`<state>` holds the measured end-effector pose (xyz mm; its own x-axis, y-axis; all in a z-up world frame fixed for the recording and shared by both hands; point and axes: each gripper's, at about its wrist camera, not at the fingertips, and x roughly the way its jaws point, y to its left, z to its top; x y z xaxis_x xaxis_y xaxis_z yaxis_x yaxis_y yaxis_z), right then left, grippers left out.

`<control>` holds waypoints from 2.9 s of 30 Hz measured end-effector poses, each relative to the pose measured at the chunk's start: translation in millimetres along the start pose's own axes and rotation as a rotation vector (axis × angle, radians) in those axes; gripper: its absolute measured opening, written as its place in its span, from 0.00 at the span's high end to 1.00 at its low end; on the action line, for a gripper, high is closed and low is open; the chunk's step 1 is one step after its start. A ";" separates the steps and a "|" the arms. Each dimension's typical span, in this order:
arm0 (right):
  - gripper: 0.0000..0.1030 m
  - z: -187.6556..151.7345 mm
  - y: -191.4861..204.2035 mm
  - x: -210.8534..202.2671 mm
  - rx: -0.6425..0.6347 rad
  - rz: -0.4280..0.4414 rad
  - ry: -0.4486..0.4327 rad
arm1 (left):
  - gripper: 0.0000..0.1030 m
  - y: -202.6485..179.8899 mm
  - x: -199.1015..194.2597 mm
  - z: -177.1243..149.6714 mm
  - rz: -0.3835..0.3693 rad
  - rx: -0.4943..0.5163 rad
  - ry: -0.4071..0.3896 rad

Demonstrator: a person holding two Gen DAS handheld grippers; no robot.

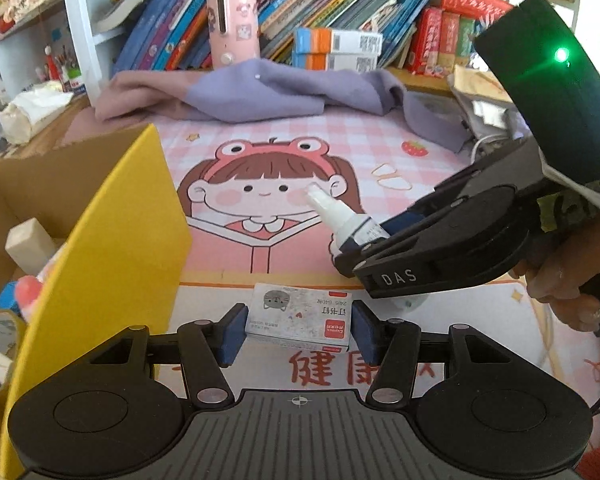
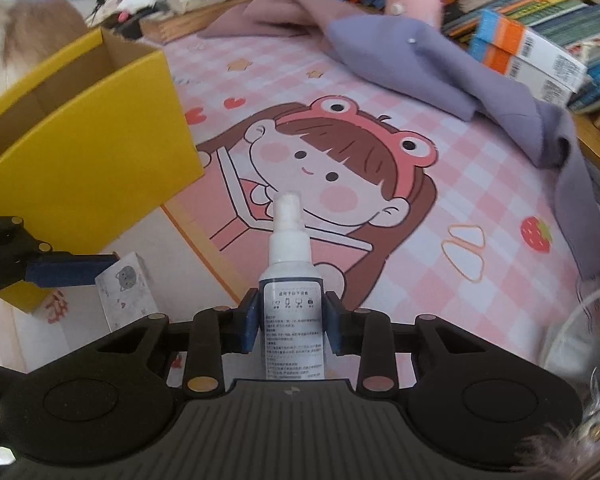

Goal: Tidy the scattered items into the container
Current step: 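Close the left gripper on the medicine box while the right grips the spray bottle, then carry the medicine box and spray bottle with both grippers over the yellow box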

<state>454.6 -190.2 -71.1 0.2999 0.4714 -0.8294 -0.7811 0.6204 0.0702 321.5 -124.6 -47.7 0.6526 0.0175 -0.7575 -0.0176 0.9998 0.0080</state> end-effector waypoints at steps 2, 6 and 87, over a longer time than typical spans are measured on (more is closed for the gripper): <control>0.70 -5.1 2.1 -7.1 0.008 -0.012 -0.009 | 0.47 -2.3 -7.3 -2.0 0.005 0.014 -0.014; 0.70 -14.8 4.0 -22.6 0.046 -0.016 -0.034 | 0.47 -5.3 -23.8 -6.6 0.003 0.023 -0.043; 0.70 -94.9 313.7 -137.4 0.298 -0.112 -0.170 | 0.47 166.0 -211.5 -155.5 -0.189 0.069 -0.203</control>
<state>116.4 -119.8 12.4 0.4811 0.4723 -0.7386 -0.5520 0.8177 0.1633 62.8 36.3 12.3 0.7775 -0.1753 -0.6039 0.1663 0.9835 -0.0713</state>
